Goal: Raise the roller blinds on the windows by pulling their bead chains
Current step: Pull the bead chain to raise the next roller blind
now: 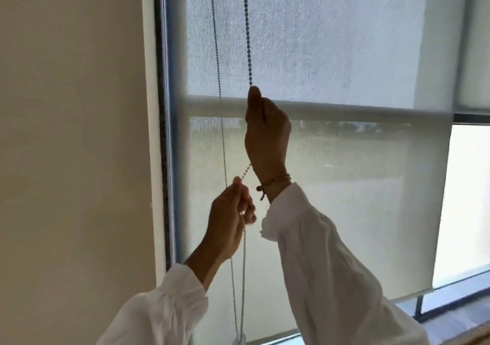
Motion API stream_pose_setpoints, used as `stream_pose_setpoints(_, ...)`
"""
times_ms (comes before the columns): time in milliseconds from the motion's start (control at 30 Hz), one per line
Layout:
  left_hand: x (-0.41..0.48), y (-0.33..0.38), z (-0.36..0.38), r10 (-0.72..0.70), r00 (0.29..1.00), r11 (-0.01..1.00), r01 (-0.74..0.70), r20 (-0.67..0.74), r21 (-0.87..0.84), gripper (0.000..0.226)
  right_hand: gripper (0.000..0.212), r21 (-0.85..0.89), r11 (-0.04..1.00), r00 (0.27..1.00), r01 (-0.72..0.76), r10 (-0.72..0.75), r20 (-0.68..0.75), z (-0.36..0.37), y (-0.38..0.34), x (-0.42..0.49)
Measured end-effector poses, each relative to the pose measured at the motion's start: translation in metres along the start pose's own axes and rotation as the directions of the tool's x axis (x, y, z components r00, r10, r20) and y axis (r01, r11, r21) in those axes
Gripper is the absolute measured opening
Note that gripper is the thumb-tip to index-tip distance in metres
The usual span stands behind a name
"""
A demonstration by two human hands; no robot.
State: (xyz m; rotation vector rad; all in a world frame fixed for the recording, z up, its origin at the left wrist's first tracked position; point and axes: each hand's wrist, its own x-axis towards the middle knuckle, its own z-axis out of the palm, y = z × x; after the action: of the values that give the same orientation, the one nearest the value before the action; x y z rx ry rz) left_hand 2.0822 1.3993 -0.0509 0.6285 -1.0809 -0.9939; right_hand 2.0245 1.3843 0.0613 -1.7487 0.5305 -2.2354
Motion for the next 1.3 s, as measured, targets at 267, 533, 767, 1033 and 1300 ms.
stream_pose_setpoints(267, 0.045, 0.108, 0.022, 0.167, 0.978, 0.983, -0.176, 0.128, 0.061, 0.047, 0.051, -0.075, 0.990, 0.990, 0.122, -0.126, -0.059, -0.011, 0.023, -0.039)
stream_pose_setpoints(533, 0.061, 0.152, 0.064, 0.308, 0.949, 0.951, -0.307, -0.063, 0.024, 0.033, 0.059, -0.030, 0.996, 0.995, 0.090, -0.089, 0.034, -0.020, 0.054, -0.115)
stream_pose_setpoints(767, 0.065, 0.125, 0.061, 0.611, 0.767, 0.791, -0.578, -0.198, 0.199, 0.042, 0.069, 0.250, 0.867, 0.897, -0.431, 0.383, 0.219, -0.014, 0.072, -0.102)
stream_pose_setpoints(1033, 0.038, 0.022, 0.014, 0.494, 0.847, 0.841, -0.408, -0.198, 0.354, 0.038, 0.061, 0.505, 0.630, 0.806, -0.590, 0.418, 0.419, -0.019, 0.055, -0.027)
stream_pose_setpoints(1300, 0.016, -0.046, -0.022, 0.587, 0.806, 0.652, -0.414, -0.077, 0.635, 0.037, 0.045, 0.371, 0.805, 0.886, -0.463, 0.412, 0.211, 0.030, 0.015, 0.017)
